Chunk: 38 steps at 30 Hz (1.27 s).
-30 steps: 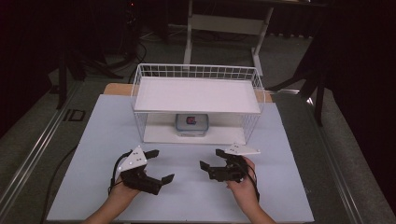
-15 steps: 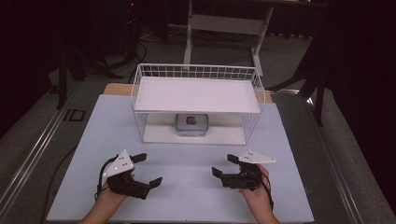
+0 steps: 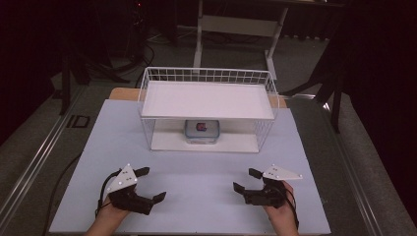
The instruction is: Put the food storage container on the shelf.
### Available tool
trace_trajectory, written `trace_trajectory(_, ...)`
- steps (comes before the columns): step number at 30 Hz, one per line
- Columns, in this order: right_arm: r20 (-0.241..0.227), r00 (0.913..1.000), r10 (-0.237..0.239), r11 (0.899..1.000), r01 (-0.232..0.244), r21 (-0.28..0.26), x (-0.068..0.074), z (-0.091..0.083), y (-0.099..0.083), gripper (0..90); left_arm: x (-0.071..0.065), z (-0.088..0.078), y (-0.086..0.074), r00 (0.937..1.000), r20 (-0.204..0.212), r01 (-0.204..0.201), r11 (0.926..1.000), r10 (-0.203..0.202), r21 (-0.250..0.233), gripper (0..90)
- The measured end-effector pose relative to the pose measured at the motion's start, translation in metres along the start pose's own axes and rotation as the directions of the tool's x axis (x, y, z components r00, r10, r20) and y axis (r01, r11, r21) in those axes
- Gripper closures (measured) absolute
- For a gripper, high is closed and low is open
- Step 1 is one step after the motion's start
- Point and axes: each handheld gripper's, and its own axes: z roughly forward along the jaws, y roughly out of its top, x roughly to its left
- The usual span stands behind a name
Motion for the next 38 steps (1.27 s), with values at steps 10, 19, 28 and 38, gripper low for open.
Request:
trace_trajectory(10, 0.019, 0.9993, -0.033, 0.999, 0.033, 0.000, -0.007, 0.001, -0.011, 16.4, 0.005, 0.000, -0.012, 0.9996, -0.003, 0.029, 0.9995, -0.029, -0.012, 0.6)
trace_trajectory(19, 0.030, 0.9973, -0.067, 0.997, 0.066, 0.026, -0.015, 0.006, -0.020, 16.5, 0.005, 0.002, -0.014, 0.9997, -0.007, 0.022, 0.9997, -0.023, -0.012, 0.6)
trace_trajectory(28, 0.024, 0.9997, 0.000, 1.000, 0.000, -0.012, -0.029, 0.003, -0.020, 16.4, 0.015, -0.004, -0.014, 0.9963, -0.059, 0.059, 0.9970, -0.062, -0.050, 0.7)
trace_trajectory(38, 0.023, 0.9996, -0.014, 1.000, 0.014, -0.019, -0.028, 0.006, -0.020, 16.5, 0.018, -0.006, -0.014, 0.9939, -0.070, 0.081, 0.9949, -0.085, -0.060, 0.7)
